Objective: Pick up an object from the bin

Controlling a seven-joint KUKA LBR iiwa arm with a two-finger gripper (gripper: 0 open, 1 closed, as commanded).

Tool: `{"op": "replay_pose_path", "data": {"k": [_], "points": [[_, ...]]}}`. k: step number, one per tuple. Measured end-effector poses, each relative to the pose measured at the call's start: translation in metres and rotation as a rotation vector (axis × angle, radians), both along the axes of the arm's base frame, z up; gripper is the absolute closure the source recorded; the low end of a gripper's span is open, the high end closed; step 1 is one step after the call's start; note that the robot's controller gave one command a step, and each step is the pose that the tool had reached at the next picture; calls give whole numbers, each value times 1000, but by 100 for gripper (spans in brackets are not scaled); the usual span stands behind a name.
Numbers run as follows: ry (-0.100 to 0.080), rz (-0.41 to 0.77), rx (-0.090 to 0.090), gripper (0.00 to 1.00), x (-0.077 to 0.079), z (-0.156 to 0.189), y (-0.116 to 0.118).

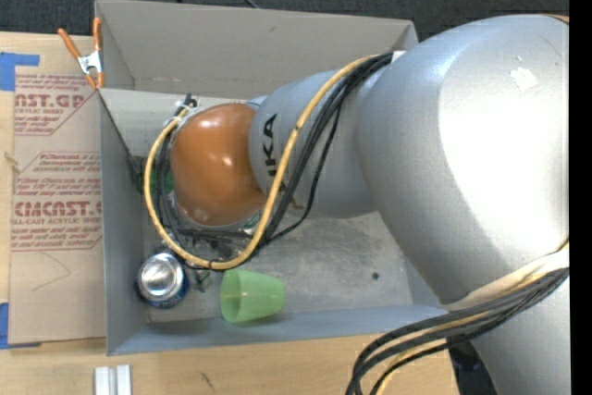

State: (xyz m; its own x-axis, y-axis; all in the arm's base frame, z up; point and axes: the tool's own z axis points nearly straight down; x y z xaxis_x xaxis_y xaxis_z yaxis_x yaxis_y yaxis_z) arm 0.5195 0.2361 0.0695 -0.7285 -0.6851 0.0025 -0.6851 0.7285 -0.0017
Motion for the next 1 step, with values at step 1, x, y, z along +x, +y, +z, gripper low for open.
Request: {"op": "replay_pose_path", "data": {"k": [1], "points": [[-12, 7, 7, 100, 31, 143, -24]]}}
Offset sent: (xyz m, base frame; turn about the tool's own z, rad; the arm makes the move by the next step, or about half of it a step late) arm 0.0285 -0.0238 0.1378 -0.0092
